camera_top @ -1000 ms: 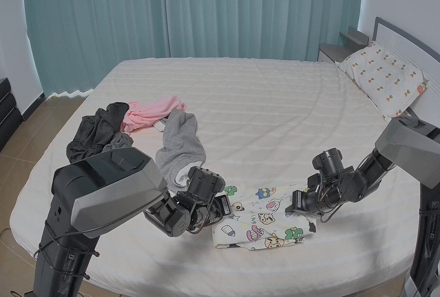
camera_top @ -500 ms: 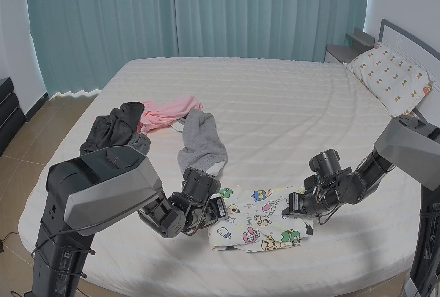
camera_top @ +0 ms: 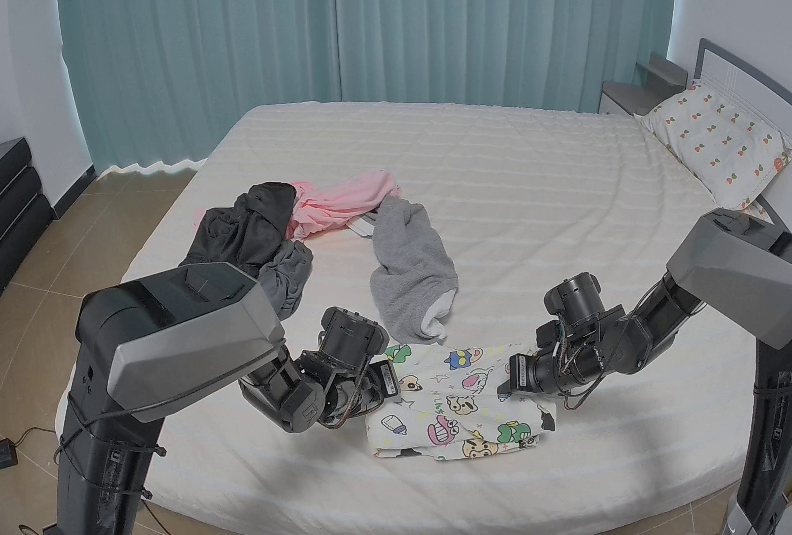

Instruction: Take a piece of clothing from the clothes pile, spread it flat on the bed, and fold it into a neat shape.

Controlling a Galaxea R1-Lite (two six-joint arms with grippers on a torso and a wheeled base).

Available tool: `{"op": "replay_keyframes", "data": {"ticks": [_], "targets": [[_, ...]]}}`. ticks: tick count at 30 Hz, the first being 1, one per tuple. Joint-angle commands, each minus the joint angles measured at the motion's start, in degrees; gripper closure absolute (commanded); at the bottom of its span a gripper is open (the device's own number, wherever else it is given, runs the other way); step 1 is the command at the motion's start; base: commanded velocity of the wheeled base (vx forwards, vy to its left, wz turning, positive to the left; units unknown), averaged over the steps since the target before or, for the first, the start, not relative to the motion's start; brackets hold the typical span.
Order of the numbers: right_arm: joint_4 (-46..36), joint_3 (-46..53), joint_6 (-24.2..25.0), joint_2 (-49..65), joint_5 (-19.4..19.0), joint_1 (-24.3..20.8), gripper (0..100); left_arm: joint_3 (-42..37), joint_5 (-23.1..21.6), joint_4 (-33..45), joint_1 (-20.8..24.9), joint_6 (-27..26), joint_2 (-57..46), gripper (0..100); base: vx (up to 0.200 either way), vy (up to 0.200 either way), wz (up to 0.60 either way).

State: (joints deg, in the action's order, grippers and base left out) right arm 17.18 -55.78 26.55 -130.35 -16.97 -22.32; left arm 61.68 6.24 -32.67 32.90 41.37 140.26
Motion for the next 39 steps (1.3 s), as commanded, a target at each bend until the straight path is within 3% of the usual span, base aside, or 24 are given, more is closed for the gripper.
{"op": "replay_keyframes", "data": {"ticks": [1,12,13,14,18,23,26,29,33,39], "targets": [[0.1,0.1,0.0,0.0,0.0,-0.1,100,-0.3,0.0,0.0,0.1,-0.1,0.0,100,0.0,0.0,0.0],[0.2,0.6,-0.1,0.0,0.4,-0.1,100,-2.1,1.6,-0.5,0.1,0.1,-0.1,100,0.0,0.0,0.0],[0.2,0.7,-0.2,0.0,0.4,-0.1,100,-2.1,1.6,-0.5,0.1,0.1,-0.1,0,0.0,0.0,0.0],[0.2,0.8,-0.1,0.0,0.4,-0.1,0,-2.1,1.6,-0.5,0.1,0.4,-0.2,0,0.0,0.0,0.0],[0.1,1.6,-0.3,0.2,1.1,0.0,0,-2.7,1.8,-0.7,0.1,0.4,-0.3,0,0.0,0.0,0.0],[0.1,4.3,-1.6,0.2,6.2,0.2,0,-7.5,1.8,-4.5,0.1,0.0,-2.1,0,0.0,0.0,0.0],[0.2,6.3,-5.5,0.2,8.8,0.7,0,-11.0,1.8,-5.5,0.0,-0.3,-4.3,0,0.0,0.0,0.0],[0.5,8.3,-12.1,0.1,13.0,1.8,0,-16.1,1.7,-5.2,0.0,-5.0,-6.6,0,0.0,0.0,0.0],[0.6,10.2,-18.8,0.0,14.8,2.6,0,-20.2,1.1,-5.4,-0.1,-8.5,-7.2,0,0.0,0.0,0.0],[0.8,10.3,-19.8,0.4,17.3,3.3,0,-21.3,0.9,-5.3,0.0,-8.8,-6.8,0,0.0,0.0,0.0]]}}
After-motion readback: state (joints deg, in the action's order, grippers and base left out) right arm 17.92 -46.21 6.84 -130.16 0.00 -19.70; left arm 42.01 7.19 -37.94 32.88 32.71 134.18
